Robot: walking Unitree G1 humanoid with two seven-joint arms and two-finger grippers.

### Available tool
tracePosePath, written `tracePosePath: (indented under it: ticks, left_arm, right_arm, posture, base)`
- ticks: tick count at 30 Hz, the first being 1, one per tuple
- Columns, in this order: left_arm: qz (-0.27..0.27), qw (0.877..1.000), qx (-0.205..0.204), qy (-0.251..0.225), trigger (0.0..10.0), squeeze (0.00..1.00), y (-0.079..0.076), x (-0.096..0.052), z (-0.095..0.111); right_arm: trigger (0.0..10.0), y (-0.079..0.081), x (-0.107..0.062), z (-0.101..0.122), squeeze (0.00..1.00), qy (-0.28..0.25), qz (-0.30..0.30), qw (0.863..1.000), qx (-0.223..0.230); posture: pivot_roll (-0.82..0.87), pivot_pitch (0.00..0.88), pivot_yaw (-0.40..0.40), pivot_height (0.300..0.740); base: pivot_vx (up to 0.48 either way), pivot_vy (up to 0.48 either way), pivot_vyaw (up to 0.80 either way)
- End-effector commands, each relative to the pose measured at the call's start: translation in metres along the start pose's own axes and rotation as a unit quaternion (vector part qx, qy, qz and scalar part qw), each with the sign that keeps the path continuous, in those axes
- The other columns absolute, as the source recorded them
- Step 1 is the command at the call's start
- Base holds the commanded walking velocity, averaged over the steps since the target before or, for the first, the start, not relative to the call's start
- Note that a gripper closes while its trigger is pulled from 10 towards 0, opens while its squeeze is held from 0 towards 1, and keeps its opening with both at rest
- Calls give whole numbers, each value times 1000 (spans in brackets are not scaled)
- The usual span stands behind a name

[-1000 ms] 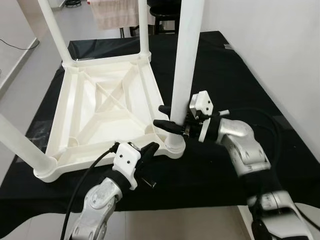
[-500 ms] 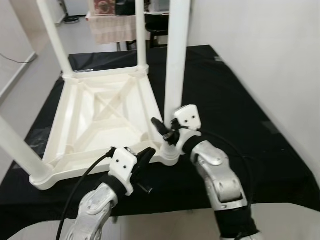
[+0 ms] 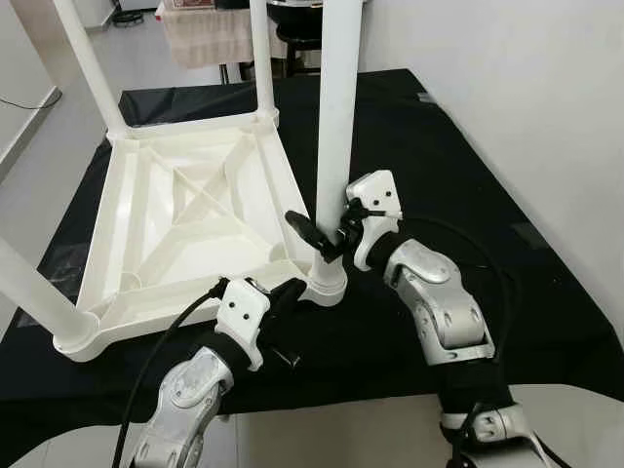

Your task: Building children table

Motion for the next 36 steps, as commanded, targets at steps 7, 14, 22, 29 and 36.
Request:
tracePosePath:
  ticks: [7,14,22,29,36]
  left_arm:
    - [-2,1000,2,9,10000,0,-1,-3,-5]
    - [-2,1000,3,9,10000,0,-2,-2,-4]
    - [-3,1000,2,8,10000,0,-2,-1,-3]
    - [-3,1000,3,9,10000,0,0,-2,-3]
    - [-1,1000,4,8,10000,0,3,-4,-1]
  right_arm:
    - [10000,19,0,7,0,-43,201,979,-6]
    - [0,6,9,1,0,-41,209,977,22]
    - [0,-7,-1,-18,0,-26,199,979,44]
    - [0,-14,-12,-33,0,2,153,988,15]
    - [0,-12,-24,-79,0,122,-131,982,52]
  posture:
    - [29,97,-9,740]
    - [36,102,-7,740]
    - [30,109,-5,740]
    - [29,114,-1,740]
    - [7,129,9,740]
  base:
    - [0,0,0]
    - [0,0,0]
    - [0,0,0]
    - [0,0,0]
    - [0,0,0]
Point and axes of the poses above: a point about 5 cm out from each wrist's last joint towards the gripper, its own x axis pointing out of the wrist towards the gripper, its own z axis along the axis of the wrist's last joint, y = z × x, the point moved 6 cm from there along x, pointing out of the wrist towards the gripper, and after that the axes turned 13 degrees about -x, right-handed, at the moved point
